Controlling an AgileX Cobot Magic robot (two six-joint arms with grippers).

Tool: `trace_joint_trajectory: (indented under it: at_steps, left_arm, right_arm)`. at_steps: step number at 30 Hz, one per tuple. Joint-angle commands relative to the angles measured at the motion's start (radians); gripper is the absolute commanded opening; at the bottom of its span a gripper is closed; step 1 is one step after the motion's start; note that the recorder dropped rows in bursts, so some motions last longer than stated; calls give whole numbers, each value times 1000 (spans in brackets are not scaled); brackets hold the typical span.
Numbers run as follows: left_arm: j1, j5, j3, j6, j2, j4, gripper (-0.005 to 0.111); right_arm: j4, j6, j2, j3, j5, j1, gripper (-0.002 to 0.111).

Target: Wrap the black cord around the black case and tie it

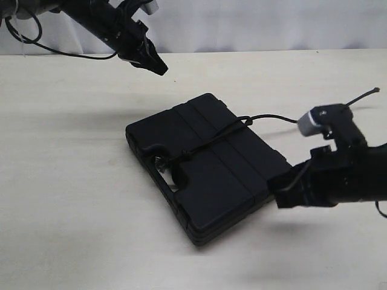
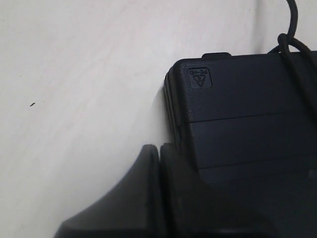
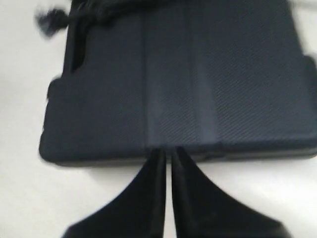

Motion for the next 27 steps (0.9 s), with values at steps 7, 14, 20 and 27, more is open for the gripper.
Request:
trace_joint_trajectory:
  at_steps: [7, 14, 20, 27]
  left_arm:
    - [1, 5, -5, -19, -8, -3, 0]
    - [1, -6, -5, -19, -8, -3, 0]
    - [1, -6, -5, -17, -8, -3, 0]
    - [1, 7, -5, -17, -8, -3, 0]
  right_arm:
    - [-20, 62, 163, 22, -237, 243, 4]
    - [-1, 68, 320, -63, -335, 247, 4]
    - [20, 73, 445, -202, -319, 247, 4]
    - [20, 65, 595, -370, -259, 247, 4]
